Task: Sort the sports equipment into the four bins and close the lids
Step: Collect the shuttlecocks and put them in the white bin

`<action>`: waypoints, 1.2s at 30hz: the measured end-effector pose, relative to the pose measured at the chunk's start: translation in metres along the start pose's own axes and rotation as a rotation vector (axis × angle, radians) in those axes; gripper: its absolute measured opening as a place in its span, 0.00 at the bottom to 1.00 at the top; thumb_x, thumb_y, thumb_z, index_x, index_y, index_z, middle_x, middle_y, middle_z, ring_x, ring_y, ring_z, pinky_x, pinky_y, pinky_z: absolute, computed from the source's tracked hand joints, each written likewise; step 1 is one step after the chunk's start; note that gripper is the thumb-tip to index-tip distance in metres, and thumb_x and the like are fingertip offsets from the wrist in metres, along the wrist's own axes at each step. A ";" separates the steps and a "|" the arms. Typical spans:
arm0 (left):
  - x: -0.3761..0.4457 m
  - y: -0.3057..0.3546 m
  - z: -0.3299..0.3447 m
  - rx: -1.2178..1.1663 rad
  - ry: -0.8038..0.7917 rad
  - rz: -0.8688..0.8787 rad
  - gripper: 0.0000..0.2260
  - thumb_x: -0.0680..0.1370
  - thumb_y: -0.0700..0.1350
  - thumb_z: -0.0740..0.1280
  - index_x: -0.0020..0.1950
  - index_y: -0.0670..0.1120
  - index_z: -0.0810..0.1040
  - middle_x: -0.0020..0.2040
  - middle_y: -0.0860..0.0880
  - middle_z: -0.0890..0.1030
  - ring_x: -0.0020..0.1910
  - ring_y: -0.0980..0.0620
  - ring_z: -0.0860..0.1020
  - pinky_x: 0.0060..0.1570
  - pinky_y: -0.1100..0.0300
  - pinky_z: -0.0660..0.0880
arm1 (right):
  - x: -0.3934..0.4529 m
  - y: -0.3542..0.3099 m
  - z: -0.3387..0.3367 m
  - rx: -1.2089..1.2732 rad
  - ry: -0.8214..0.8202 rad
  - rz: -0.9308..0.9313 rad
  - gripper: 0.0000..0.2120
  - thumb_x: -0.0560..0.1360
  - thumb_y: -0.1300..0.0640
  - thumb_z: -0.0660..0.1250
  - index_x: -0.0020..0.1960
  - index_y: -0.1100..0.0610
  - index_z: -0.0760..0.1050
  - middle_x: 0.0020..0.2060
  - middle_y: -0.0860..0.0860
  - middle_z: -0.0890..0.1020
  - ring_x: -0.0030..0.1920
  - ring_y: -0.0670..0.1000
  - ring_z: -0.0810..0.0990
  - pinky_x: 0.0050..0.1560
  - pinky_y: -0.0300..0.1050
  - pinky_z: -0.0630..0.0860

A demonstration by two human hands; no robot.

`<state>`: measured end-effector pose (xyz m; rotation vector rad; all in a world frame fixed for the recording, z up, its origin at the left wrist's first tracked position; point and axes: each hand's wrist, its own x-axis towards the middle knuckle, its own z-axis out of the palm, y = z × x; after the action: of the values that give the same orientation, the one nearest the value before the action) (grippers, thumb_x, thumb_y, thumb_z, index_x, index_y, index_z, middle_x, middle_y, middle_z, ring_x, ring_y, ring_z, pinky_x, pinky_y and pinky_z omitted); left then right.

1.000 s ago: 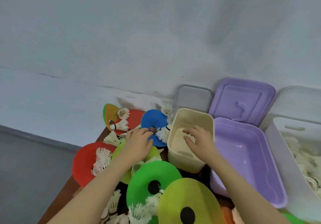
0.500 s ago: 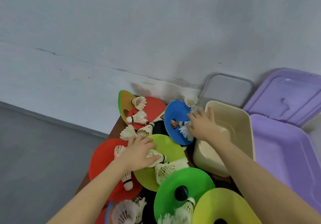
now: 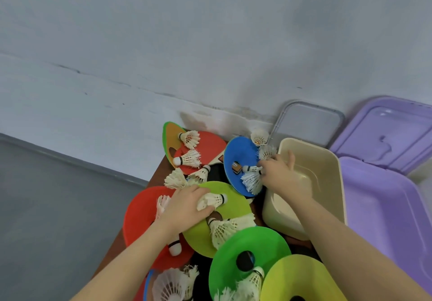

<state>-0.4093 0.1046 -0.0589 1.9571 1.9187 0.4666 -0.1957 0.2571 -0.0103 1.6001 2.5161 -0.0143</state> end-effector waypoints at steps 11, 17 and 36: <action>0.007 0.037 -0.024 -0.107 0.347 0.045 0.27 0.72 0.63 0.57 0.64 0.50 0.75 0.56 0.53 0.77 0.56 0.53 0.73 0.55 0.56 0.69 | -0.046 0.020 0.006 0.413 0.614 -0.199 0.10 0.76 0.50 0.64 0.54 0.48 0.80 0.46 0.45 0.80 0.48 0.46 0.76 0.53 0.40 0.51; 0.022 0.089 -0.026 -0.170 0.425 0.107 0.25 0.73 0.61 0.60 0.63 0.48 0.76 0.57 0.52 0.77 0.56 0.53 0.73 0.58 0.56 0.70 | -0.095 0.065 0.003 0.492 0.748 -0.163 0.13 0.76 0.50 0.59 0.55 0.50 0.79 0.49 0.47 0.80 0.49 0.44 0.74 0.49 0.40 0.55; 0.082 0.438 0.104 -0.318 0.233 0.577 0.20 0.73 0.53 0.63 0.60 0.43 0.76 0.54 0.47 0.76 0.53 0.54 0.71 0.53 0.68 0.67 | -0.293 0.365 0.028 0.612 1.027 0.297 0.12 0.74 0.63 0.63 0.55 0.61 0.79 0.49 0.57 0.75 0.47 0.53 0.75 0.48 0.45 0.73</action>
<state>0.0274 0.1783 0.0553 2.2822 1.2537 1.1209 0.2579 0.1474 0.0314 2.7758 3.1126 0.1126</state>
